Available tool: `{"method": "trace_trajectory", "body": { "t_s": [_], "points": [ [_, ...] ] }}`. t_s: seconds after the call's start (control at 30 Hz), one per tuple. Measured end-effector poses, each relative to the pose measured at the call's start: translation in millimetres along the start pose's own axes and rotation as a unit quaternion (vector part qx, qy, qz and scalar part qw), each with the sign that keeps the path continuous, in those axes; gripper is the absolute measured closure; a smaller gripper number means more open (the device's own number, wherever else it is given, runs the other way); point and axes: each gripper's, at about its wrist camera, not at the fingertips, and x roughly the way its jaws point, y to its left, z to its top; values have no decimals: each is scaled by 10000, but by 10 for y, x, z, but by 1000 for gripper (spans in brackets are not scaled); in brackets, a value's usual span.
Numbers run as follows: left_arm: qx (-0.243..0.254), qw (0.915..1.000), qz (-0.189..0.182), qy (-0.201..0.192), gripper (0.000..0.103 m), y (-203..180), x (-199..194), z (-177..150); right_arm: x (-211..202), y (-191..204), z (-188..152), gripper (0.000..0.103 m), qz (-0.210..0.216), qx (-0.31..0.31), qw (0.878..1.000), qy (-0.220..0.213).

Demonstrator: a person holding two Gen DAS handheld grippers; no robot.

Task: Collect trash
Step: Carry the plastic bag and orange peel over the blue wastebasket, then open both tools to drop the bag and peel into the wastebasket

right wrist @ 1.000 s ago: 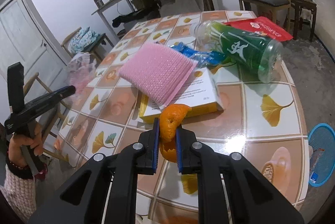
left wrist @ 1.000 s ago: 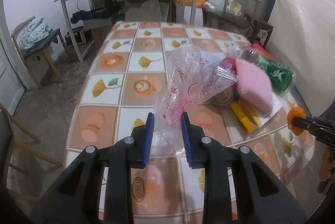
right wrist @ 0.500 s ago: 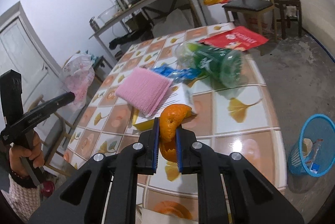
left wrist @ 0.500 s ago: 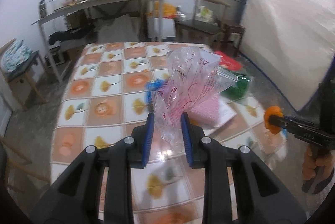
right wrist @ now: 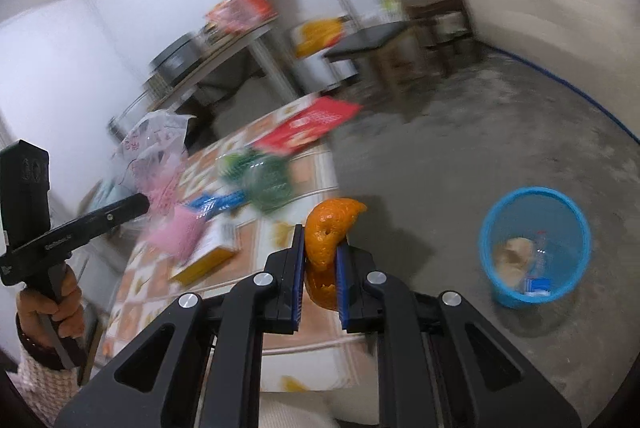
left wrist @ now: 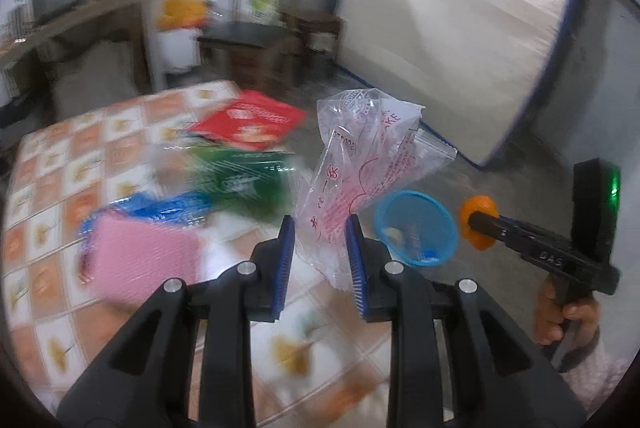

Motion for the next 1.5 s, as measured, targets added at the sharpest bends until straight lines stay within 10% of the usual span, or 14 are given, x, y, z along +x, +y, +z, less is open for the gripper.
{"method": "trace_trajectory", "body": {
  "t_s": [0.27, 0.83, 1.07, 1.5],
  "points": [
    [168, 9860, -1081, 1256, 78, -831, 1348, 407, -240, -1216, 12, 89, -989, 923, 9906, -206],
    [-134, 9315, -575, 3589, 72, -1893, 4257, -25, 985, -3147, -123, 88, -1540, 2439, 9531, 914],
    [-248, 9250, -396, 3771, 48, -1904, 4620, -86, 1375, -3488, -128, 66, -1808, 2554, 9421, 1207],
    [-414, 9452, -728, 3157, 35, -1838, 4206, 250, 1088, -3203, -66, 61, -2047, 2097, 9520, 885]
  ]
}}
